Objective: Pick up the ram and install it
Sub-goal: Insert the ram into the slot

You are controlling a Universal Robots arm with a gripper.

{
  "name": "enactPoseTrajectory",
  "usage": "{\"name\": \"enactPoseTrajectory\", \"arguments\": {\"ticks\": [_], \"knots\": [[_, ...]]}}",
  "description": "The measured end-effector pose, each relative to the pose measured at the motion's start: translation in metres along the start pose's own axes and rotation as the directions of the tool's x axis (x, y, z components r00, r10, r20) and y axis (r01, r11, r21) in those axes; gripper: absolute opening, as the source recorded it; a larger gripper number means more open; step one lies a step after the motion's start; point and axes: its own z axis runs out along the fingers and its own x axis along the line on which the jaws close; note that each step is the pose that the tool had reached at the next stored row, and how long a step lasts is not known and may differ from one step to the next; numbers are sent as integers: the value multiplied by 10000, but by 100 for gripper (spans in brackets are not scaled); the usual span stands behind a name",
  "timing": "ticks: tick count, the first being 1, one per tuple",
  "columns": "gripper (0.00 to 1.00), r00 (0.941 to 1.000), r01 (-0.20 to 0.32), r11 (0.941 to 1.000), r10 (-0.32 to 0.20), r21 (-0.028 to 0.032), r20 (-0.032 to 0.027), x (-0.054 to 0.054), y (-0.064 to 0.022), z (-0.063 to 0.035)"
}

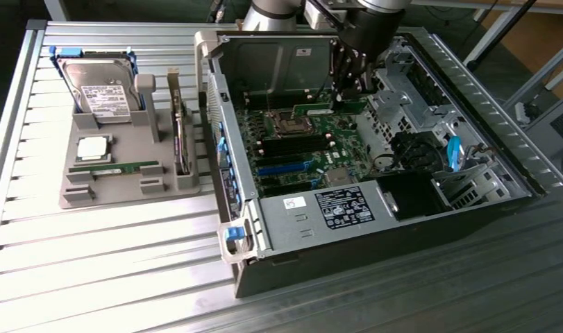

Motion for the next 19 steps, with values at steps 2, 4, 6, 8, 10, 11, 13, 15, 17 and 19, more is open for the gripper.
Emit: {"name": "enactPoseTrajectory", "arguments": {"ticks": [2,4,6,8,10,11,13,15,17,19], "knots": [[11,10000,1,10000,-1,1,-1,0,0,5],[11,10000,0,10000,0,1,-1,0,0,10],[11,10000,0,10000,0,1,-1,0,0,15],[11,10000,0,10000,0,1,-2,0,0,19],[11,10000,0,10000,0,1,-3,0,0,27],[11,10000,1,10000,-1,1,-3,-1,0,31],[11,10000,0,10000,0,1,-3,-1,0,40],[11,10000,0,10000,0,1,-3,-1,1,47],[11,10000,1,10000,-1,1,-2,-1,1,54],[11,10000,0,10000,0,1,-3,-1,1,60]]}}
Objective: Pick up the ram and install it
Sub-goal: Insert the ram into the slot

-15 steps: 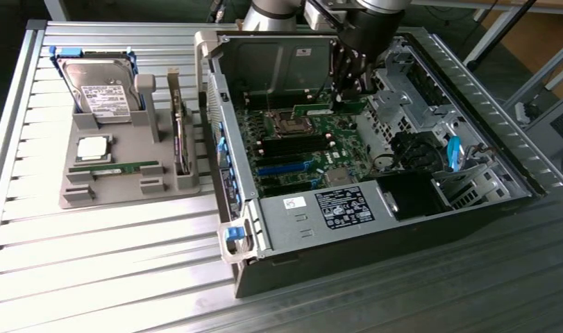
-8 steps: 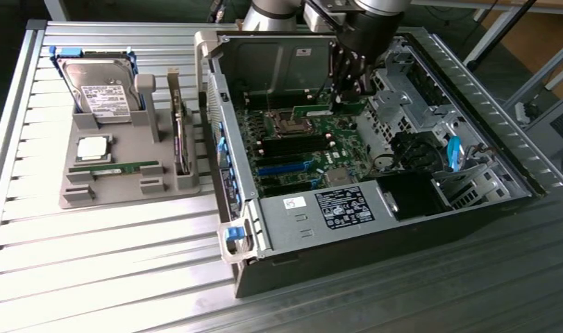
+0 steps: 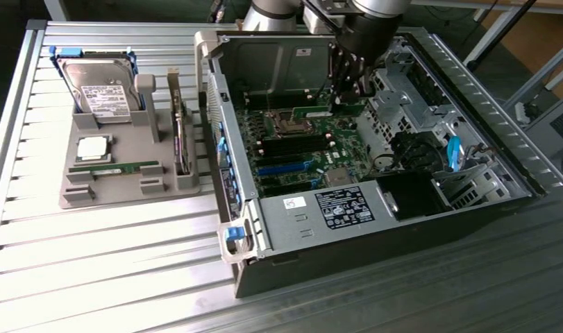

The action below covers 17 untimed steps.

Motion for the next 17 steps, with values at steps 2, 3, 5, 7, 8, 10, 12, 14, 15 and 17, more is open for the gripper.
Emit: {"name": "enactPoseTrajectory", "arguments": {"ticks": [2,3,5,7,8,10,12,14,15,17], "knots": [[11,10000,0,10000,0,0,0,0,0,6],[11,10000,0,10000,0,0,0,0,0,8],[11,10000,0,10000,0,0,0,0,0,17],[11,10000,0,10000,0,0,0,0,0,23],[11,10000,0,10000,0,0,0,0,0,28],[11,10000,0,10000,0,0,0,0,1,35],[11,10000,-1,10000,1,0,0,0,1,41],[11,10000,-1,10000,1,0,0,0,1,48],[11,10000,0,10000,0,0,0,0,1,52],[11,10000,0,10000,0,0,0,0,1,60]]}}
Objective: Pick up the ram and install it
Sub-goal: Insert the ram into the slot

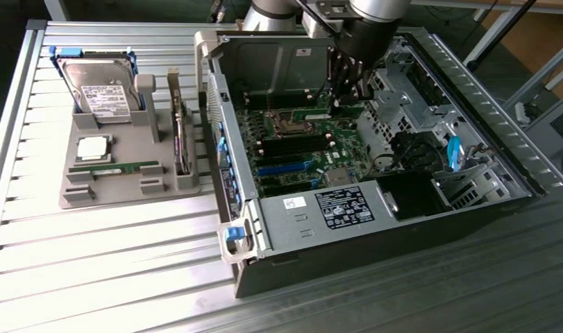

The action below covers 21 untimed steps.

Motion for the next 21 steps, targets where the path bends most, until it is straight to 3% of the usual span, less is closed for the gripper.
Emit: {"name": "enactPoseTrajectory", "arguments": {"ticks": [21], "knots": [[11,10000,1,10000,-1,0,0,-3,5,180]]}}
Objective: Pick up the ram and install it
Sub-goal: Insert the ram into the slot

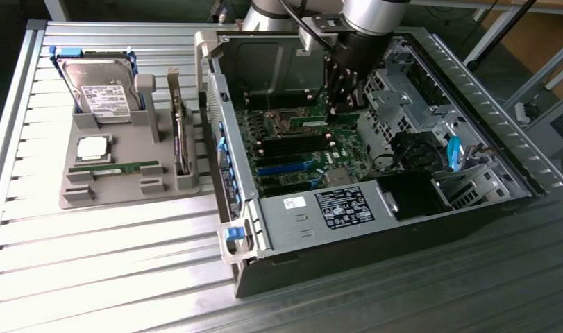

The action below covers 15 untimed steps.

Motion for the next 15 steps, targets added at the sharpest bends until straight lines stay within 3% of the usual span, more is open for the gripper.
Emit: {"name": "enactPoseTrajectory", "arguments": {"ticks": [15], "knots": [[11,10000,0,10000,0,0,1,-1,5,104]]}}
